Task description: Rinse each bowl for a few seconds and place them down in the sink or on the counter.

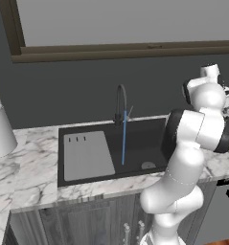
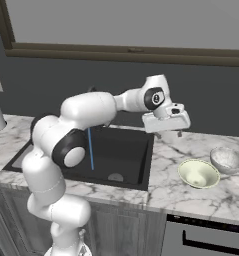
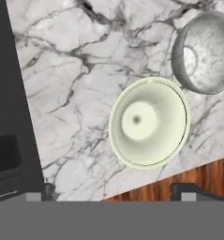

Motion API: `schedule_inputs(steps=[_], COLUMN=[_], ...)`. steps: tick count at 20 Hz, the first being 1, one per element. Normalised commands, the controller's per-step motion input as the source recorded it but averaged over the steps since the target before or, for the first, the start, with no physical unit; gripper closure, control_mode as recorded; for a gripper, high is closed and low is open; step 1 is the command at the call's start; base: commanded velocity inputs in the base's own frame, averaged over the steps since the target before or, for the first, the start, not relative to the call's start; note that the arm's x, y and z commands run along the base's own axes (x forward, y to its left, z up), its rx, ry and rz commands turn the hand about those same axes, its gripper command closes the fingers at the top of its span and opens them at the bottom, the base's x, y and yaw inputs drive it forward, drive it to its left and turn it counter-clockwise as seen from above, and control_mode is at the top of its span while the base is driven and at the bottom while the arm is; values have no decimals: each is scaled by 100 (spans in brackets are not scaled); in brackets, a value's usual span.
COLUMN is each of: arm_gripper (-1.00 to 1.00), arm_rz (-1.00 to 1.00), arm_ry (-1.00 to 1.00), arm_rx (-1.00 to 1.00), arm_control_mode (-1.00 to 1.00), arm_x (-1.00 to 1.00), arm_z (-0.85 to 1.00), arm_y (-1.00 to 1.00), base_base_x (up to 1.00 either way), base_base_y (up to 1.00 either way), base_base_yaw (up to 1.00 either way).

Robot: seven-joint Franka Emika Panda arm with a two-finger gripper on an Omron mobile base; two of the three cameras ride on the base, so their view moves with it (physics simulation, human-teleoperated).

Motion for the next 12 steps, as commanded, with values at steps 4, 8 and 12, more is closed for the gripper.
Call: schedule_inputs(steps=[4,8,12], arm_gripper=[-100,-100,-100], arm_rz=[0,0,0], arm_ry=[6,7,5], arm_rx=[0,0,1], arm_control_mode=[-100,-100,-100], arm_x=[-1,0,0], arm_z=[-21,-22,-22], arm_y=[-2,-4,-9], base_base_x=[0,0,0], base_base_y=[0,0,0], base_base_yaw=[0,0,0])
